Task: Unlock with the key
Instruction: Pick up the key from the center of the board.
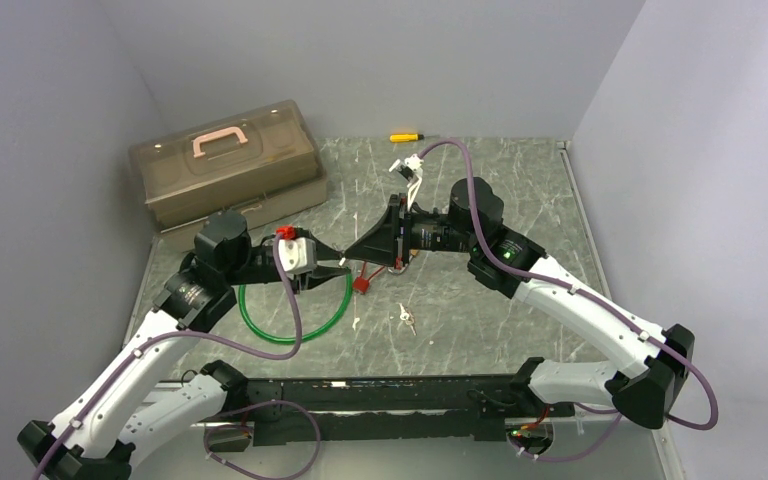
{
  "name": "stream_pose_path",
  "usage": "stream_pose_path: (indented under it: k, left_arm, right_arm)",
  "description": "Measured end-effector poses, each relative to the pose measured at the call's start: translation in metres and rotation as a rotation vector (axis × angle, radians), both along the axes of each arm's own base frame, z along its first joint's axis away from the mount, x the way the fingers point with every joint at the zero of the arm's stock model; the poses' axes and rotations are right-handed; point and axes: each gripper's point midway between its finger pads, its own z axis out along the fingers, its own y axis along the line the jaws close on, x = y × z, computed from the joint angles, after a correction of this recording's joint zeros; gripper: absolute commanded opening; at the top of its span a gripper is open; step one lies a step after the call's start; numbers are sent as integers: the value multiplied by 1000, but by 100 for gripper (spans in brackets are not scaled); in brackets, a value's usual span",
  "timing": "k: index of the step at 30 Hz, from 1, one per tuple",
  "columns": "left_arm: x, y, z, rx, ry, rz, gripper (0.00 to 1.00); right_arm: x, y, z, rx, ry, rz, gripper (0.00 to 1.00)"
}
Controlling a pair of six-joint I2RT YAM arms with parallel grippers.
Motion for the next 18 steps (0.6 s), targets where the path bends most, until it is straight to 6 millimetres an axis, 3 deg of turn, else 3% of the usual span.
stream_pose_path:
  k: [3, 6, 18]
  left_arm:
    - [-1, 0, 2, -7, 11, -1, 5]
    - [-1, 0, 4, -8, 5, 2, 0]
    - [-12, 10, 11, 7, 14, 19, 0]
  right_arm:
    - [0, 0, 0, 1, 0, -2, 0]
    - [0, 0, 0, 1, -3, -4, 0]
    - [-3, -9, 1, -17, -43, -28, 0]
